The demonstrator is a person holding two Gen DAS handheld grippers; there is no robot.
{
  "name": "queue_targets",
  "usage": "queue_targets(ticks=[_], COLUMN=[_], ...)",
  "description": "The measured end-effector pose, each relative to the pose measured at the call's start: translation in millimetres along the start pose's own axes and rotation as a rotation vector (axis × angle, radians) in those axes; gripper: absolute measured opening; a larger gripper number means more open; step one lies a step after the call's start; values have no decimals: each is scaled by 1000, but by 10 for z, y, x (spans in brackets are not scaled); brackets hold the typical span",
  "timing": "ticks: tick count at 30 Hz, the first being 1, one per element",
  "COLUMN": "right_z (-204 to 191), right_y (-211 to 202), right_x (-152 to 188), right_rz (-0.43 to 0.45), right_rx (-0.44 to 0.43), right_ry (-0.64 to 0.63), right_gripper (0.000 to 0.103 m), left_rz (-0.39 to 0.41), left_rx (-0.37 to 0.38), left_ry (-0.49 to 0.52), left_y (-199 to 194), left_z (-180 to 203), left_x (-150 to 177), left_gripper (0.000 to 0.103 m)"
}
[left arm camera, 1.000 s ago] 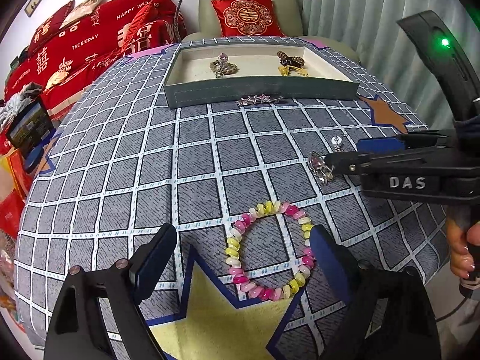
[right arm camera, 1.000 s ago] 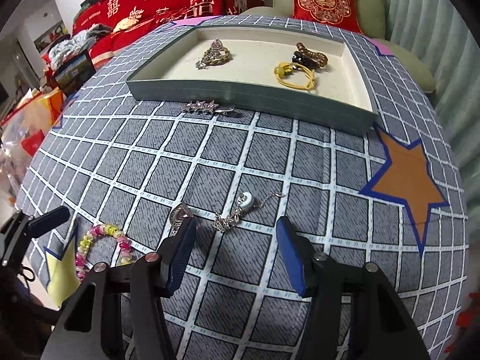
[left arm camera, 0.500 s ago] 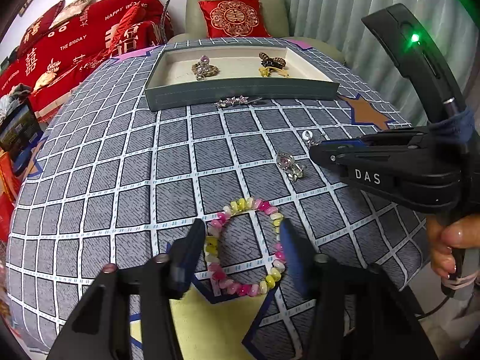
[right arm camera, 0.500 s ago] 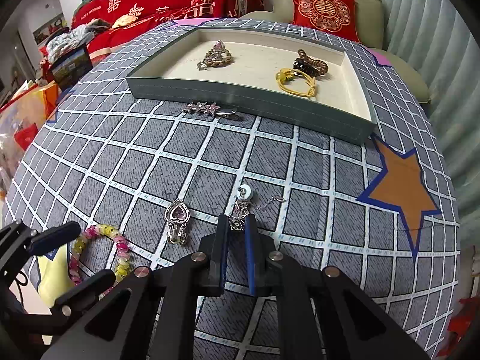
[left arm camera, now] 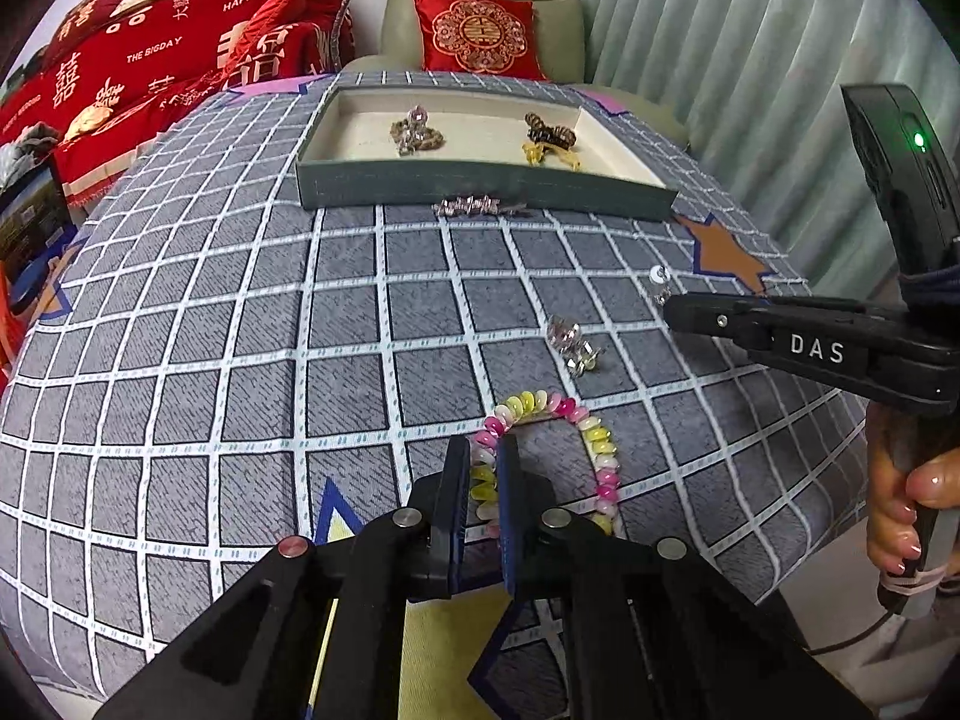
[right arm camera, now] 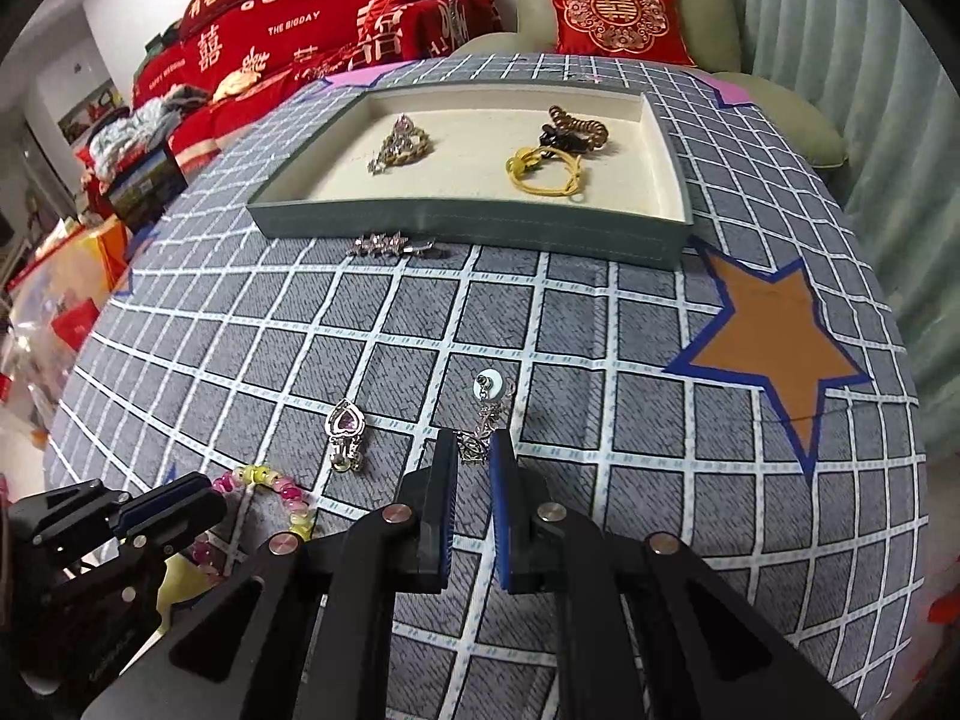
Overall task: Organize jewelry
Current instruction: 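Grasp the silver white-bead pendant with the right tool while the left tool grasps the pink-yellow beaded bracelet, then carry both items into the tray and open both tools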
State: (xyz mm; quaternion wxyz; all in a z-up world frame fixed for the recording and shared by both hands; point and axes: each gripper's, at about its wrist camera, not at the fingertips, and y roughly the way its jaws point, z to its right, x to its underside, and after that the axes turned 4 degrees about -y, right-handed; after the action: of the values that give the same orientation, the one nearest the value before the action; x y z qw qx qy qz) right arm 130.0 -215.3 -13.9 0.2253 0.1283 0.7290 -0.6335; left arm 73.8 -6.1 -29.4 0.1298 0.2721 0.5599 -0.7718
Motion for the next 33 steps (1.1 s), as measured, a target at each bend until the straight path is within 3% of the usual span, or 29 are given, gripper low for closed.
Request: queue_targets(ticks=[18,33], right_z=[221,442], right_y=[-375,-557], right_x=[-76,-362], right_rz=[71,127], right_rx=[-81,-99], right_ry=[92,120], right_gripper=[11,11], left_rz=[109,170], left_rx=[26,14], left_ry=[-42,-79], left_y=[-376,-478], left_z=[-12,-95], left_x=[-395,-892], left_gripper=[18,18])
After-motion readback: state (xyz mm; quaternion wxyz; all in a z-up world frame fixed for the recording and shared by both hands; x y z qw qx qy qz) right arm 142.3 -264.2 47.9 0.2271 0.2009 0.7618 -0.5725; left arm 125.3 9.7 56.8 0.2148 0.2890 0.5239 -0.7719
